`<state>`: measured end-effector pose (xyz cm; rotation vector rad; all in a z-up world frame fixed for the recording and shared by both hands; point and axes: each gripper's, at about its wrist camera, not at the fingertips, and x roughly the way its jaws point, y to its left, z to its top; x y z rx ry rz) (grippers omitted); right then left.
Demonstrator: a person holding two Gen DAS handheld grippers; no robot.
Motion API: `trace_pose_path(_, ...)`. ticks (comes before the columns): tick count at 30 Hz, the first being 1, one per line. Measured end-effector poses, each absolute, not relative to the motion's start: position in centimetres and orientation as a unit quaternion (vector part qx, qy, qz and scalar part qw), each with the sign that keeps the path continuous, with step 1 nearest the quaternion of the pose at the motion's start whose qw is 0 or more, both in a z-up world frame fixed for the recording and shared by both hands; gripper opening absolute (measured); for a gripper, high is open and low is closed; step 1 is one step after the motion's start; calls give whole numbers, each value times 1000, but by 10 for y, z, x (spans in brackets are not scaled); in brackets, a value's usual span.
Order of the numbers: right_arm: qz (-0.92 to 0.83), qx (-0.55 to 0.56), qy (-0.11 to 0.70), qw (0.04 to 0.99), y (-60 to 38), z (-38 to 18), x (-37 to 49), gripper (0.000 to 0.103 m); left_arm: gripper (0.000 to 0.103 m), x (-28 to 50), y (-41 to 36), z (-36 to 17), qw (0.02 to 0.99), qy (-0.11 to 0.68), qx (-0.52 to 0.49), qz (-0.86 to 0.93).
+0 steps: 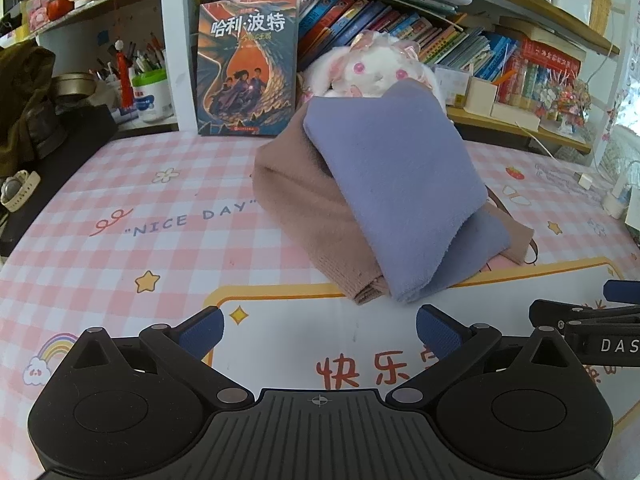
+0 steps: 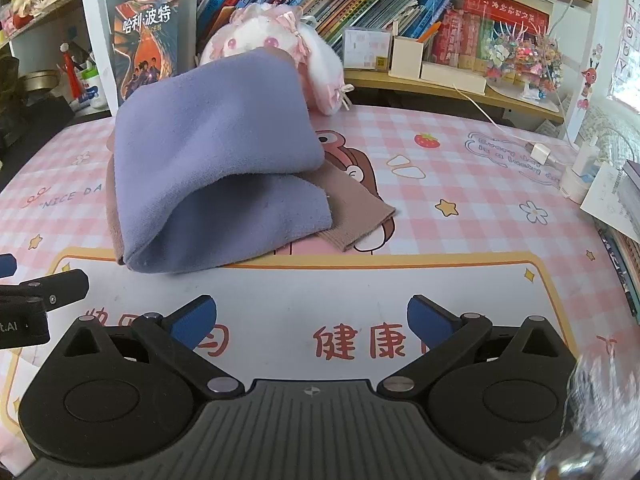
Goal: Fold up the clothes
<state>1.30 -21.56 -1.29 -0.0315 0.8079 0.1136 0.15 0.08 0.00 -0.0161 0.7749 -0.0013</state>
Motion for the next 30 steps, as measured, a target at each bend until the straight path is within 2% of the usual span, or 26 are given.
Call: trace_pose_path(30, 59, -14, 401, 914, -212, -10, 23, 103, 103, 10, 7, -4, 922, 388, -18, 0)
